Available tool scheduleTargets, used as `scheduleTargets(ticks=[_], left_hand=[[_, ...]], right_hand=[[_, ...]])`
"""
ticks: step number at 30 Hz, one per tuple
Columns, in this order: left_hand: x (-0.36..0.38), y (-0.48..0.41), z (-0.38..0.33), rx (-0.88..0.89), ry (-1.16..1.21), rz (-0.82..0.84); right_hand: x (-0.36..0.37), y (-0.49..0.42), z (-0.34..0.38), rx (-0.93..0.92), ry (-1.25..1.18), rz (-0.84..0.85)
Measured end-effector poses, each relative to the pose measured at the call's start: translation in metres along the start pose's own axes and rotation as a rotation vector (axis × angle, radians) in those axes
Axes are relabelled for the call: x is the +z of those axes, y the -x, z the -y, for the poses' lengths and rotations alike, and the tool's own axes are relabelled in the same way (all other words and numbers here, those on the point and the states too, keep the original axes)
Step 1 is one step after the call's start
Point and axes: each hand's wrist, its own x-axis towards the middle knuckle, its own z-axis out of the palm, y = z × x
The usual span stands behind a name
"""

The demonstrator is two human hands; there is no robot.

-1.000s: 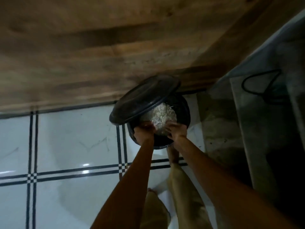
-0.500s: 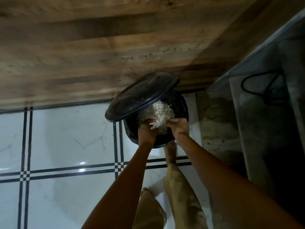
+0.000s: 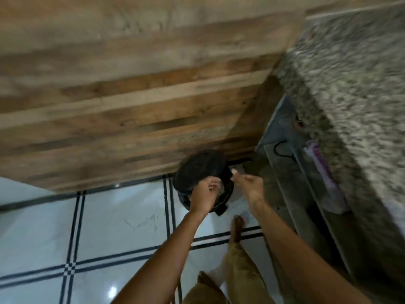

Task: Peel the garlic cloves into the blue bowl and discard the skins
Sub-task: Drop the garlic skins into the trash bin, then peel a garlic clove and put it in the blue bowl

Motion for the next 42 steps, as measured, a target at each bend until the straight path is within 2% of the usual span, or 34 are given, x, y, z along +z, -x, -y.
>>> scheduleTargets(ticks=[3,6,11,13,17,19,21,23,26,29,31,33,35,37,39,42], left_hand=[[0.003,0.04,-0.079,0.197,-0.026,0.054],[0.037,0.084,-0.156,0.349,0.005,0.16],[0.143,0.188,-0.239,0.541,0.014,0.51],[0.193,0.233,-0.248,0.585,-0.001,0.634],[0.286,0.343,-0.223,0.652,-0.128,0.904],[0.322,0.392,-0.204,0.721,-0.231,0.891],[0.35,0.416,-0.193,0.909,-0.393,0.782],[0.375,0.424,-0.192,1.076,-0.598,0.81],[0.397,0.419,-0.189,1.197,-0.84,0.882],[0.4,0.405,-0.182,1.351,-0.835,0.812],[0.401,0.413,-0.194,1.451,-0.729,0.806],[0.413,0.435,-0.23,1.405,-0.447,0.8],[0.434,0.45,-0.275,1.352,-0.294,0.679],[0.464,0.441,-0.306,1.17,-0.372,0.644],[0.488,0.422,-0.316,0.978,-0.545,0.669],[0.505,0.406,-0.314,0.86,-0.708,0.775]], right_hand=[[-0.062,0.061,0.049,-0.245,-0.027,0.012],[-0.145,0.124,0.075,-0.379,-0.084,-0.101],[-0.284,0.229,0.04,-0.332,-0.355,-0.452],[-0.331,0.266,0.006,-0.288,-0.4,-0.614],[-0.417,0.365,-0.085,-0.166,-0.317,-0.904],[-0.448,0.417,-0.135,-0.06,-0.248,-1.051],[-0.467,0.453,-0.168,0.021,-0.227,-1.122],[-0.484,0.471,-0.187,0.045,-0.237,-1.141],[-0.505,0.479,-0.194,0.064,-0.251,-1.111],[-0.517,0.482,-0.192,0.071,-0.258,-1.083],[-0.518,0.485,-0.189,0.06,-0.204,-1.134],[-0.522,0.488,-0.185,0.04,-0.008,-1.269],[-0.531,0.491,-0.186,0.041,0.14,-1.36],[-0.542,0.492,-0.198,0.138,0.147,-1.349],[-0.55,0.494,-0.213,0.245,0.113,-1.335],[-0.552,0.499,-0.232,0.337,0.066,-1.334]])
